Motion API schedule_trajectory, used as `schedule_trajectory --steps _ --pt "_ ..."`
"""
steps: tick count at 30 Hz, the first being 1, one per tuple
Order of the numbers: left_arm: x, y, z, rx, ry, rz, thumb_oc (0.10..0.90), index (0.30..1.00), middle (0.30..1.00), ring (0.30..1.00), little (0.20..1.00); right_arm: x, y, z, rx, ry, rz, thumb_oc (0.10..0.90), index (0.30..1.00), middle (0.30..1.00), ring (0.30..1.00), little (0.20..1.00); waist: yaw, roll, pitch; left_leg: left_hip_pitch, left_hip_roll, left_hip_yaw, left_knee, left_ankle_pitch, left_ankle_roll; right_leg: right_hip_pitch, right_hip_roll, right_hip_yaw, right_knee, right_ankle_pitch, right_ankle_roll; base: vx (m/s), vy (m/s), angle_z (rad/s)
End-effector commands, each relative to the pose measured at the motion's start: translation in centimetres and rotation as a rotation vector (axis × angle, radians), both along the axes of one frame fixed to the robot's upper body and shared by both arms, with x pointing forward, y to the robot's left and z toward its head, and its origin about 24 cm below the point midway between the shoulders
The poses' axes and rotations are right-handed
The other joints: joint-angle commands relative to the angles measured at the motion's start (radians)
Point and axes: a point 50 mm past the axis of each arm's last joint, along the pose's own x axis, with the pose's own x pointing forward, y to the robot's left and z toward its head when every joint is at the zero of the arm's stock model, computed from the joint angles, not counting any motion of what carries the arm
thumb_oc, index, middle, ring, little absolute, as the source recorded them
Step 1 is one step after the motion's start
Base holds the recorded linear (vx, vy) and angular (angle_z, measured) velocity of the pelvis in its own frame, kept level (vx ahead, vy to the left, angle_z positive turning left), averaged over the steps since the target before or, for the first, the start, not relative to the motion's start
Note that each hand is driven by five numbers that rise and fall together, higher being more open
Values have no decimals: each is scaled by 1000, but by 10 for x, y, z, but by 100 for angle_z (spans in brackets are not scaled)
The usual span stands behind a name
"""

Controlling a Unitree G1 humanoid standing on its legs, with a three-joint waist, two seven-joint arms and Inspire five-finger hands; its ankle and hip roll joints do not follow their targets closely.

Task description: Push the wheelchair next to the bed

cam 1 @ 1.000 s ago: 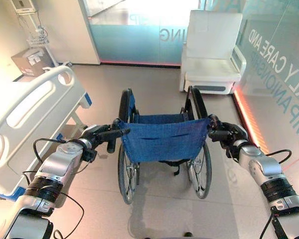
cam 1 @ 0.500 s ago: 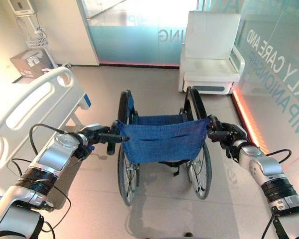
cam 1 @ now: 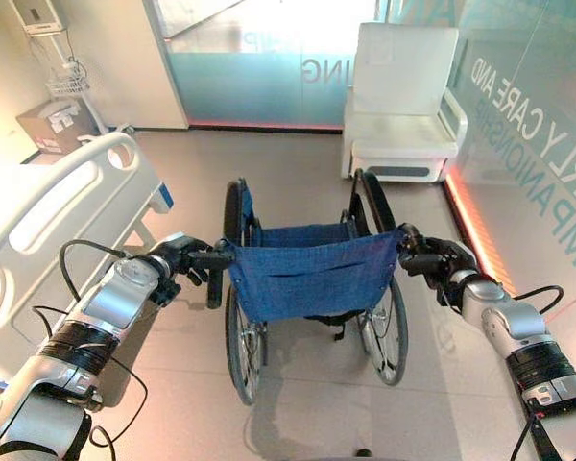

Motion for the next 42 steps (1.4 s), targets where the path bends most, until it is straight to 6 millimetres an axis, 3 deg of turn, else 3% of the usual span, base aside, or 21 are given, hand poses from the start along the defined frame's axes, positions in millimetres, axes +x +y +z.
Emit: schedule_trajectory --steps 1,15,22,24,30,31,32,38,42 --pt "22 -77 30 -220 -181 -310 400 300 300 300 300 13 67 32 144 -195 246 400 300 300 300 300 -14 -11 -64 -46 -33 66 3 1 -17 44 30 -3 2 -34 11 0 0 0" --pt "11 -103 -4 -275 -26 -350 400 300 300 300 300 9 72 26 148 -193 251 400 300 300 300 300 -21 -18 -53 -37 -35 80 3 -4 -9 49 25 -8 2 -30 12 0 0 0" --pt "-4 -127 -34 -654 -13 -147 400 300 300 300 300 1 74 16 172 -194 258 400 300 300 300 300 -19 -28 -47 -32 -34 84 3 -5 -6 51 25 -6 2 -27 14 0 0 0" --pt "-7 -133 -40 -677 -54 -108 400 300 300 300 300 0 76 13 175 -196 258 400 300 300 300 300 -17 -32 -45 -33 -34 82 3 -6 -4 51 26 -6 2 -27 13 0 0 0" --pt "-9 -132 -43 -515 -190 -104 400 300 300 300 300 0 77 16 187 -206 248 400 300 300 300 300 -7 -45 -35 -35 -37 71 3 -9 0 49 30 -7 2 -28 11 -2 -9 -2" --pt "-9 -129 -42 -466 -198 -106 456 385 385 385 385 1 76 17 187 -206 246 400 300 300 300 300 -6 -46 -33 -36 -37 69 3 -9 1 49 31 -6 2 -28 10 -5 -13 -4" --pt "-8 -127 -42 -412 -207 -113 800 900 900 900 900 1 76 18 186 -207 244 400 300 300 300 300 -4 -48 -32 -37 -38 67 3 -8 1 48 32 -6 2 -28 10 -4 -8 -3" --pt "0 -106 -25 -192 -293 -149 800 900 900 900 900 3 72 21 186 -201 230 400 300 300 300 300 1 -50 -30 -38 -40 58 3 -9 0 51 31 -9 2 -29 12 0 0 0" --pt "-1 -105 -21 -276 -269 -160 800 900 900 900 900 0 69 15 182 -193 223 400 300 300 300 300 3 -47 -31 -34 -42 53 3 -9 0 54 30 -8 2 -29 13 0 0 0"
